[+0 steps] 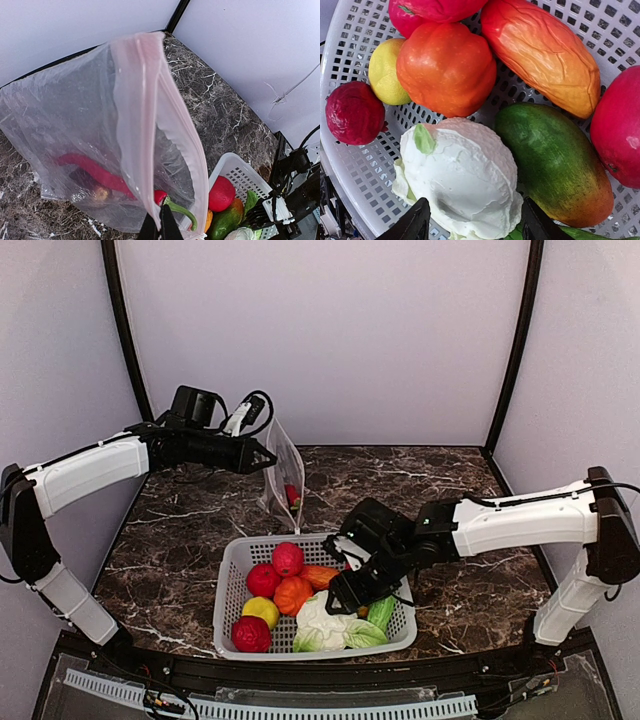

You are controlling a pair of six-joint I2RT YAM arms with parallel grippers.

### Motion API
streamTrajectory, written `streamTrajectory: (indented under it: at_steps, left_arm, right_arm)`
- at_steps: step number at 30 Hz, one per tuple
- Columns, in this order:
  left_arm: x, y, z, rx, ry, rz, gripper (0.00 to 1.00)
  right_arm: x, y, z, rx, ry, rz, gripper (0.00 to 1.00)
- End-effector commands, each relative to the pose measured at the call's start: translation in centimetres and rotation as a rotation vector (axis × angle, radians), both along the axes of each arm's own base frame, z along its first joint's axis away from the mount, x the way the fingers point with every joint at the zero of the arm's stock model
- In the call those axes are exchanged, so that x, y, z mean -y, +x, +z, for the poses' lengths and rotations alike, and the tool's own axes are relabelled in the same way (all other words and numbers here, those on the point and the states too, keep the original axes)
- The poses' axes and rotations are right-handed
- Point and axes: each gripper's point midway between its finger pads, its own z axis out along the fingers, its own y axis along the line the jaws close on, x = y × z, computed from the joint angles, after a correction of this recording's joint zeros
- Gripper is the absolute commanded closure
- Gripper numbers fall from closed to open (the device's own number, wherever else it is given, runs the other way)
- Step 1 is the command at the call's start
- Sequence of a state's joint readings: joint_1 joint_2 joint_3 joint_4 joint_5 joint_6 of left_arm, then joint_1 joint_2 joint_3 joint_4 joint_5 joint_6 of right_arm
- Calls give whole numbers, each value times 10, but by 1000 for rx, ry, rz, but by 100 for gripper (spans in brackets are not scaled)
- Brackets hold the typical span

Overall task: Place the food in the zip-top bag and seal the zipper
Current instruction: Pick up the fake vegetable from the bin.

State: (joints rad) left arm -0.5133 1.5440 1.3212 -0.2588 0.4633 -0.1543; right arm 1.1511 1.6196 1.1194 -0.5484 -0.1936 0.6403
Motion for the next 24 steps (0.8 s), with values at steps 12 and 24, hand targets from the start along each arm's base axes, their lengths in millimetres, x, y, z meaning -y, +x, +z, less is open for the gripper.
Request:
streamTrajectory:
  at_steps: [12, 24]
  left_arm:
    - [1, -4, 7, 9, -21, -10, 99]
    - [1, -4, 6, 9, -20, -10, 99]
  right_arm:
    - [-2, 4, -19, -29, -22, -9, 38]
    - [-18, 2, -18, -28, 10, 54, 37]
